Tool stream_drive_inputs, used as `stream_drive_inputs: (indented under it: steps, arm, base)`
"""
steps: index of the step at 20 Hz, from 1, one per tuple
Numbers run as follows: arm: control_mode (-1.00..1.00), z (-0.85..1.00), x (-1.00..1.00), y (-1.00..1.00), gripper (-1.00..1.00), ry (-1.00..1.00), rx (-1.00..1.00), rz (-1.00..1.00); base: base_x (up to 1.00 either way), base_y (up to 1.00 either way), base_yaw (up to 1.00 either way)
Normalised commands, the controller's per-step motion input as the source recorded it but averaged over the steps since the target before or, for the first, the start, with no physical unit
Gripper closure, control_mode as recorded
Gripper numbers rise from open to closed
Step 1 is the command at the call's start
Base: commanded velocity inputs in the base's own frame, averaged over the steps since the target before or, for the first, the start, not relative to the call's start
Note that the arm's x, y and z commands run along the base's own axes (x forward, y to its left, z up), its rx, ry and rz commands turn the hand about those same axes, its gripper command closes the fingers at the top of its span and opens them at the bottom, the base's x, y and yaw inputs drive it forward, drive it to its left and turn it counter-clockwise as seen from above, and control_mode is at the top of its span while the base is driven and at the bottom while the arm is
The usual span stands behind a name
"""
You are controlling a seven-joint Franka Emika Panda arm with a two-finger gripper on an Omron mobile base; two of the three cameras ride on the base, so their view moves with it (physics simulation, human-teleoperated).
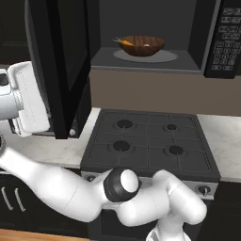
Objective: Place the bowl containing the mushroom and carrot in the microwave. Close the microwave door and press the start button to microwave the meal.
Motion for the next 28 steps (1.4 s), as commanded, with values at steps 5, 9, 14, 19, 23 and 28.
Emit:
stream_drive_inputs:
  steps: [5,9,14,19,23,28]
  arm:
    - [-1.0,0.0,-0.41,-1.0,-1.0,-0.02,-0.02,-0.18]
    - [-1.0,0.0,-0.42,-1.0,-1.0,-0.02,0.0,-0.15]
    - [-1.0,-0.15,-0.18,-1.0,-1.0,-0.01,0.0,-0.07]
    - [-1.0,-0.4,0.0,-1.0,-1.0,-0.08,0.0,0.0]
    - [-1.0,-0.27,0.0,-0.94,-1.0,-0.15,0.0,0.0]
    - [-1.0,0.0,0.09,-0.72,-1.0,-0.19,0.0,0.0]
  base:
    - [0.0,0.0,0.0]
    - [0.0,0.0,0.0]
    - [0.0,0.0,0.0]
    - [0.0,0.0,0.0]
    - [0.0,0.0,0.0]
    - [0.0,0.0,0.0]
